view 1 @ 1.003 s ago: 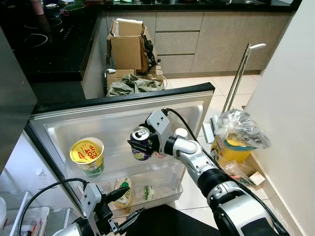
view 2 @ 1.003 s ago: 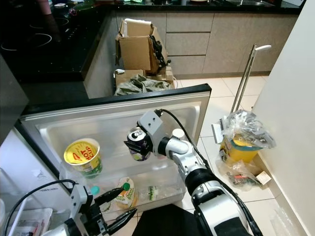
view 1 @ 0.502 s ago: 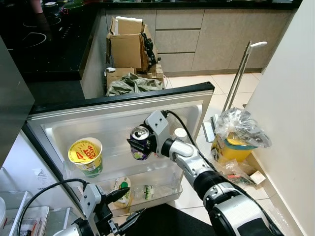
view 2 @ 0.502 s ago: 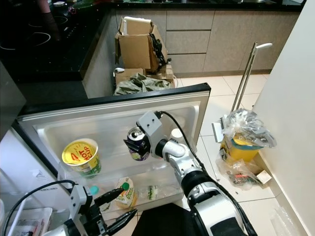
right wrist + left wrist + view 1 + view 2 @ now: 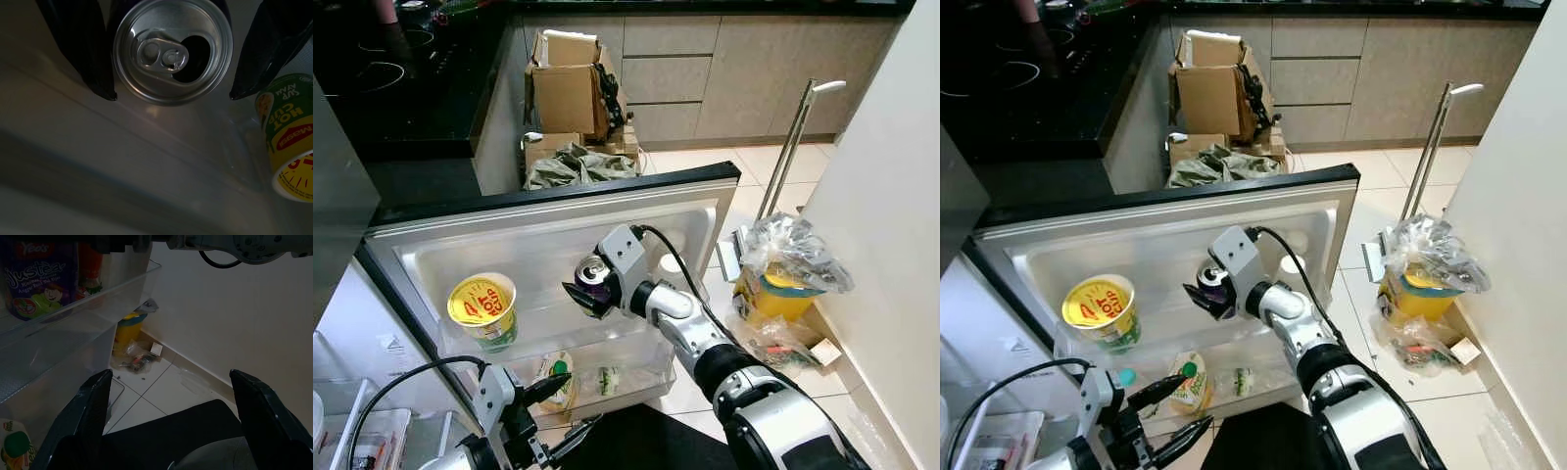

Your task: Restocking fridge

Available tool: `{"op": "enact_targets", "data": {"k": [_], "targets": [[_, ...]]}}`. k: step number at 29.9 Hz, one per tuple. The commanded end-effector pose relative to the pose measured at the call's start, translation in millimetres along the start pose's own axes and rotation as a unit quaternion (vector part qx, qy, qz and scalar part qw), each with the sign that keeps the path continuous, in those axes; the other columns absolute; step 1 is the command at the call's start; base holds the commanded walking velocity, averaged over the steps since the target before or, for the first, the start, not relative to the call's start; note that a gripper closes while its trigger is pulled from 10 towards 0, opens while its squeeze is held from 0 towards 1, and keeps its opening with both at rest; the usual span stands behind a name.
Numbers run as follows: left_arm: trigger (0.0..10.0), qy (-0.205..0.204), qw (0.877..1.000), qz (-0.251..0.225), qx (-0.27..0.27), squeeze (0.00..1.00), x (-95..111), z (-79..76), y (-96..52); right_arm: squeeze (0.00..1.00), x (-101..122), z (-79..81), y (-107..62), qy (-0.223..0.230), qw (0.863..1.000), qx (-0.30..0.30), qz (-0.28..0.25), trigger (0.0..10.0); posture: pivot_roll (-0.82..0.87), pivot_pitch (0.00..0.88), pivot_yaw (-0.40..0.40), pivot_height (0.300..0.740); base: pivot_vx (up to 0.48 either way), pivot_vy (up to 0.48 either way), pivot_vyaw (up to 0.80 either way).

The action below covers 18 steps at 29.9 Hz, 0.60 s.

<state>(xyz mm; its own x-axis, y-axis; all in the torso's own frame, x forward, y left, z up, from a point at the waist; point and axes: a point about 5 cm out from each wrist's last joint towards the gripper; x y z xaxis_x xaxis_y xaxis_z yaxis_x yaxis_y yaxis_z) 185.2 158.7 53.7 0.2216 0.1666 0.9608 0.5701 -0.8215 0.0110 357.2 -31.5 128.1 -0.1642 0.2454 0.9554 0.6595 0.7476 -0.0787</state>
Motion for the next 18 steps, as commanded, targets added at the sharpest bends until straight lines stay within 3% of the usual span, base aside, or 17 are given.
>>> {"op": "enact_targets", "data": {"k": [1,2,3,4,5,6,7,9,10,13,14,16,18], "targets": [[10.0,0.001,1.0,0.012,-0.004,0.0,-1.0,-0.6,-2.2,0.42,-4.0,1.6,-0.9,0.003,1.0,0.0,0.007,10.0,0.03,0.106,-0.033,0.74,0.0,0.0,0.0],[10.0,0.001,1.0,0.012,-0.004,0.0,-1.0,-0.6,-2.2,0.42,-4.0,1.6,-0.9,0.003,1.0,0.0,0.007,10.0,0.03,0.106,-0.033,0.74,0.0,0.0,0.0],[10.0,0.002,1.0,0.012,-0.004,0.0,-0.5,0.0,-1.9,0.3,-2.3,-0.6,-0.6,0.003,1.0,-0.002,0.006,10.0,0.03,0.104,-0.032,0.74,0.0,0.0,0.0],[10.0,0.002,1.0,0.012,-0.004,0.0,-0.5,0.0,-1.9,0.3,-2.3,-0.6,-0.6,0.003,1.0,-0.002,0.006,10.0,0.03,0.104,-0.032,0.74,0.0,0.0,0.0],[10.0,0.003,1.0,0.012,-0.004,0.0,-0.2,0.4,-1.8,0.15,-1.4,-1.7,-0.5,0.002,1.0,-0.004,0.005,10.0,0.03,0.104,-0.033,0.74,0.0,0.0,0.0],[10.0,0.003,1.0,0.012,-0.004,0.0,-0.1,0.5,-1.8,0.15,-1.1,-2.0,-0.4,0.001,1.0,-0.004,0.005,10.0,0.03,0.104,-0.033,0.74,0.0,0.0,0.0],[10.0,0.004,1.0,0.013,-0.004,0.0,0.0,0.7,-1.8,0.07,-0.9,-2.3,-0.3,-0.001,1.0,-0.003,0.006,10.0,0.03,0.102,-0.033,0.74,0.0,0.0,0.0],[10.0,0.004,1.0,0.013,-0.004,0.0,0.0,0.9,-1.7,0.07,-0.8,-2.5,-0.2,-0.002,1.0,-0.002,0.007,10.0,0.03,0.102,-0.033,0.74,0.0,0.0,0.0],[10.0,0.004,1.0,0.013,-0.004,0.0,0.1,1.1,-1.6,0.0,0.2,-3.1,-0.1,-0.005,1.0,-0.001,0.006,10.0,0.03,0.101,-0.033,0.74,0.0,0.0,0.0],[10.0,0.004,1.0,0.012,-0.004,0.0,0.2,1.3,-1.2,0.07,4.0,-6.1,0.2,-0.004,1.0,-0.003,-0.002,10.0,0.03,0.099,-0.032,0.74,0.0,0.0,0.0],[10.0,0.003,1.0,0.012,-0.004,0.0,0.1,1.3,-1.1,0.25,5.8,-7.6,0.3,-0.003,1.0,-0.004,-0.006,10.0,0.03,0.099,-0.032,0.74,0.0,0.0,0.0],[10.0,0.003,1.0,0.012,-0.006,0.0,0.0,1.4,-0.4,1.0,10.5,-9.7,0.7,0.001,1.0,-0.002,-0.02,10.0,0.03,0.096,-0.032,0.74,0.0,0.0,0.0],[10.0,0.004,1.0,0.012,-0.006,0.0,0.0,1.4,-0.2,1.0,11.8,-10.8,0.8,0.001,1.0,-0.006,-0.024,10.0,0.03,0.096,-0.032,0.74,0.0,0.0,0.0]]}}
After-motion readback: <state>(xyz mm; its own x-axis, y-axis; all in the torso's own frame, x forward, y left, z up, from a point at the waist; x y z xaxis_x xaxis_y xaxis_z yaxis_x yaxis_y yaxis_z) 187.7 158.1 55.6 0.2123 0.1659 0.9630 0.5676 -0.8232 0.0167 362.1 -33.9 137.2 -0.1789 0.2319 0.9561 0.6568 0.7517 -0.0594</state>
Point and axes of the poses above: a point about 5 cm out from each wrist's last joint towards the gripper, its own y axis pointing out of the wrist towards the gripper, its own x axis along the axis of the wrist's last joint, z = x × y, and after that the axes turned 7 degrees about -y, right-handed
